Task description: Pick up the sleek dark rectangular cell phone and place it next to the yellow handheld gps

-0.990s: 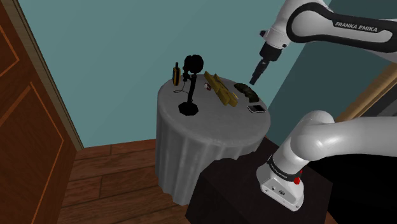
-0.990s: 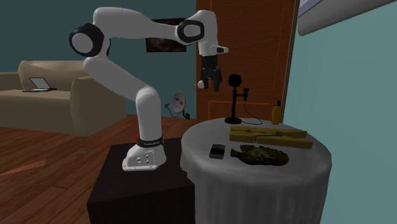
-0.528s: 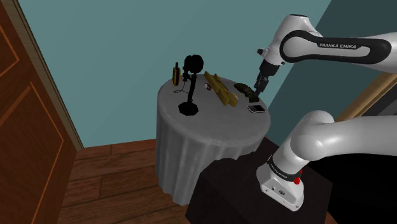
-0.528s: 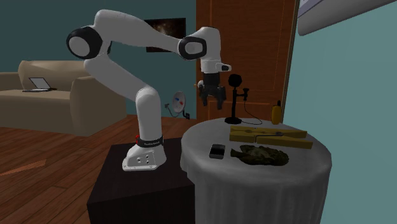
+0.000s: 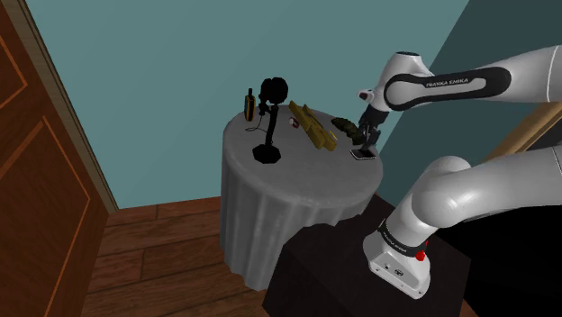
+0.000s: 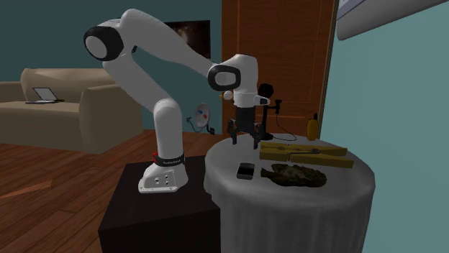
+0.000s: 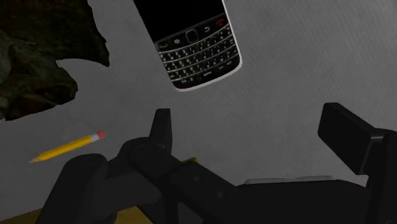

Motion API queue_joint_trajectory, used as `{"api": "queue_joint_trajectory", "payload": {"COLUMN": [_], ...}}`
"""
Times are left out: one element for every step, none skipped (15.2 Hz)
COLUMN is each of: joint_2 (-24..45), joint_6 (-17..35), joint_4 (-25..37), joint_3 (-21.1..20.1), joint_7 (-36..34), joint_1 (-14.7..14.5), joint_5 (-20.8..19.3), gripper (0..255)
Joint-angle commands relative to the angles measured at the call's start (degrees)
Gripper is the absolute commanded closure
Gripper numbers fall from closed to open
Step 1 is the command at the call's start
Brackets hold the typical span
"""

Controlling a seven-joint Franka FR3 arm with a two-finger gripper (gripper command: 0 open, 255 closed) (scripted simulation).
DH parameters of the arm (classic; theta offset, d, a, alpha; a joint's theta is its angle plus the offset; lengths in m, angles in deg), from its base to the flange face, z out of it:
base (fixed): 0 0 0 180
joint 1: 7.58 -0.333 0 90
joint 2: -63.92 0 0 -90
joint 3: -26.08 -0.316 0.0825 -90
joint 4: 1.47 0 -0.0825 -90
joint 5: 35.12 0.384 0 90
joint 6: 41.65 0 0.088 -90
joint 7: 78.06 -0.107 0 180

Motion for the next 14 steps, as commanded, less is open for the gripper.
{"api": "queue_joint_trajectory", "payload": {"joint_2": [3.65, 5.9, 6.72, 7.44, 8.18, 8.96, 9.76, 10.6, 11.47, 12.9, 12.91, 12.9, 12.9, 12.91], "joint_6": [3.57, 5.61, 6.34, 7.41, 8.5, 9.61, 10.73, 11.87, 13.03, 14.88, 14.88, 14.88, 14.88, 14.88], "joint_4": [0.21, 0.51, 0.64, 0.28, -0.06, -0.39, -0.7, -1.0, -1.29, -1.71, -1.71, -1.72, -1.71, -1.71], "joint_3": [3.7, 5.69, 6.42, 6.88, 7.35, 7.83, 8.31, 8.81, 9.31, 10.14, 10.13, 10.12, 10.12, 10.12], "joint_7": [5.12, 7.55, 8.41, 8.42, 8.44, 8.46, 8.5, 8.54, 8.6, 8.71, 8.72, 8.71, 8.72, 8.72], "joint_1": [-0.78, -1.48, -1.77, -1.89, -2.03, -2.18, -2.35, -2.54, -2.75, -3.14, -3.13, -3.12, -3.12, -3.12], "joint_5": [-2.12, -2.92, -3.17, -3.34, -3.5, -3.64, -3.77, -3.87, -3.96, -4.04, -4.03, -4.03, -4.03, -4.03], "gripper": [0, 0, 0, 0, 0, 0, 0, 0, 0, 0, 0, 0, 0, 0]}}
